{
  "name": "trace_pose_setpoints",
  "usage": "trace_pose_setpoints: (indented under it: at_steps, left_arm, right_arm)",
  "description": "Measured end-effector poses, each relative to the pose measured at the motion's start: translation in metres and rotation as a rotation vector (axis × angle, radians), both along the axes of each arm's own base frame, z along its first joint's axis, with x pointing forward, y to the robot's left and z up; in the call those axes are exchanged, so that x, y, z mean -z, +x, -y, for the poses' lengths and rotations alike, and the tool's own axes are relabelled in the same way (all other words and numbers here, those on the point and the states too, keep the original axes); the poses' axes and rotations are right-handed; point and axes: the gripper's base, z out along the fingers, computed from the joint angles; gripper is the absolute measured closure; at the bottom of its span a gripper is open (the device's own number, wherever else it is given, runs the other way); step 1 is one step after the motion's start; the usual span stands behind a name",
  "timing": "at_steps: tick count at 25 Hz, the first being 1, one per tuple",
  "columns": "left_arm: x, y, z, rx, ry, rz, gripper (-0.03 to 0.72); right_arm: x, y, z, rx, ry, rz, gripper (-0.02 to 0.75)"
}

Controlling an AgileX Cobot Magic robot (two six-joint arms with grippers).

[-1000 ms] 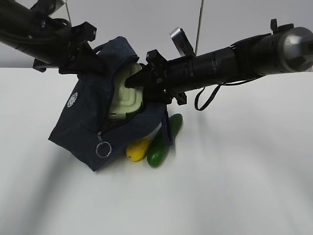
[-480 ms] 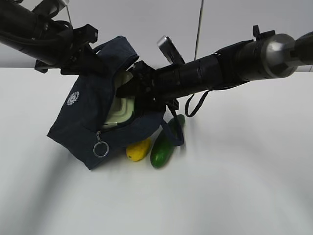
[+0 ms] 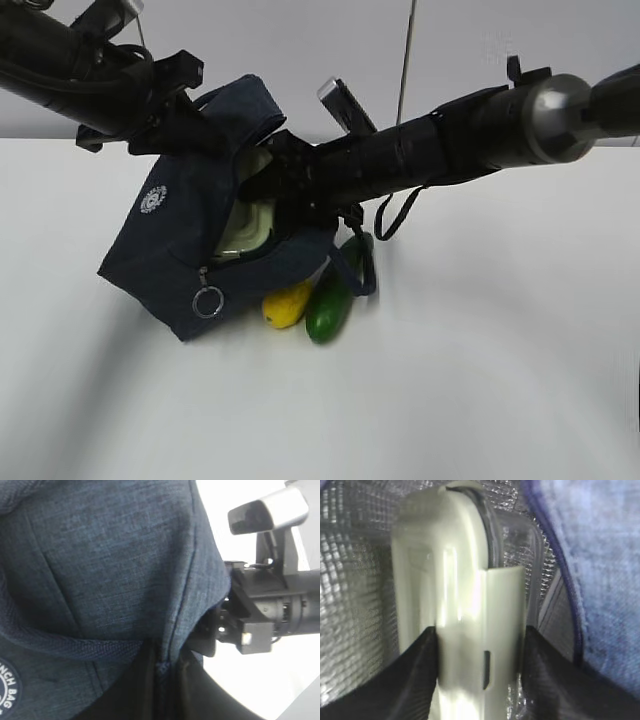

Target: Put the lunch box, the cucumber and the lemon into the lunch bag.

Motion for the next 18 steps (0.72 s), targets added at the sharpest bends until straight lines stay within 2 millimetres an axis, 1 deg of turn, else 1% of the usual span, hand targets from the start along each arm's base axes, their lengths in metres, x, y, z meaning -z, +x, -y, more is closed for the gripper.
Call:
trace_pose_setpoints:
  at_steps: [4,9,18]
  left_arm:
    - [0.0005,0.0002,0.0000,0.000,0.000,-0.001,0.669]
    - [0.0005,0.0002,0.0000,0.001,0.001,0.000,0.669]
    - [-0.0001,0.0000,0.0007,0.000,-0.011,-0.005,0.669]
  right_arm:
    - [0.0093,0.0047,-0.0078,-0.011,0.000,-0.005,0.366]
    - [0.0067,0.0069,-0.0098,-0.011,0.006,0.006,0.366]
    - [0.0103,0.0049,-0.0085,-0.023,-0.033,-0.021,0.356]
